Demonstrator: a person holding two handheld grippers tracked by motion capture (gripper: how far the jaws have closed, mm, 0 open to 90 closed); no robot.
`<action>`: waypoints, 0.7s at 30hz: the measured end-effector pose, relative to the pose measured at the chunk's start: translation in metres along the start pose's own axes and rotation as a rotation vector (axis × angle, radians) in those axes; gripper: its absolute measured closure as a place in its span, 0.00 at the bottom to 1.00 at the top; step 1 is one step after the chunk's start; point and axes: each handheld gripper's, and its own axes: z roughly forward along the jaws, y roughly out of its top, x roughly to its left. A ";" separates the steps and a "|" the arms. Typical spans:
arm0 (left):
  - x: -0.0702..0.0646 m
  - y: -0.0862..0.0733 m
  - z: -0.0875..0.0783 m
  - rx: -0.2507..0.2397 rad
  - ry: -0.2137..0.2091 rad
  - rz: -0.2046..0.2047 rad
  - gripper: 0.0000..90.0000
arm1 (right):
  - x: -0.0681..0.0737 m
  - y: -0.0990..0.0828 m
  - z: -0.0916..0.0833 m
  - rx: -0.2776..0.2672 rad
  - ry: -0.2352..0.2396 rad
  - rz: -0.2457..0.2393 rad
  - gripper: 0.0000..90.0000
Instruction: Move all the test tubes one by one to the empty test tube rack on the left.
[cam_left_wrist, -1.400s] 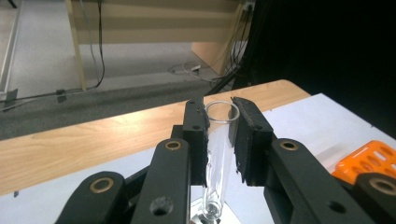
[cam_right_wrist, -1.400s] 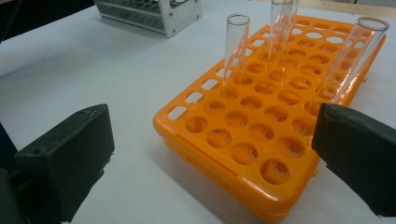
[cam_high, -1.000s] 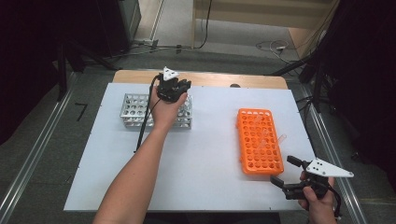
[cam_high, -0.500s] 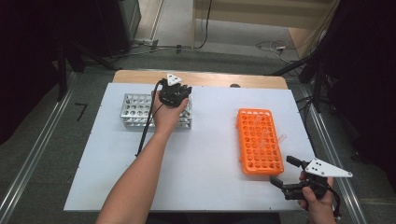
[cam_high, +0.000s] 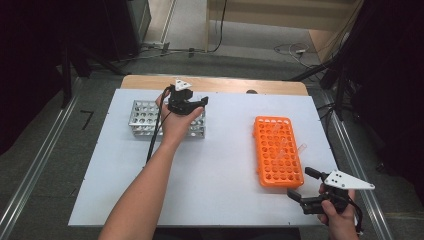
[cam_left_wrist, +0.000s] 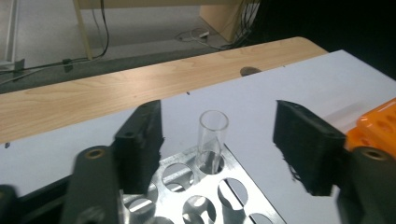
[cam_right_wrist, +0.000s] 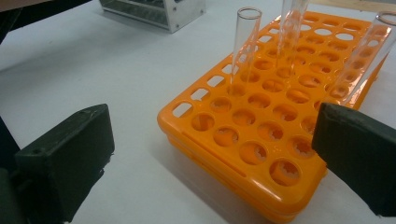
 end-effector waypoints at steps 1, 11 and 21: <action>0.000 0.000 -0.003 0.000 -0.005 0.000 0.29 | 0.000 0.000 0.000 0.000 0.000 0.003 0.00; -0.006 -0.008 -0.032 0.005 -0.094 0.005 0.00 | 0.000 0.001 0.007 0.013 0.021 0.008 0.00; -0.016 -0.024 -0.066 -0.016 -0.127 0.022 0.00 | 0.003 0.003 0.008 0.009 0.024 0.019 0.00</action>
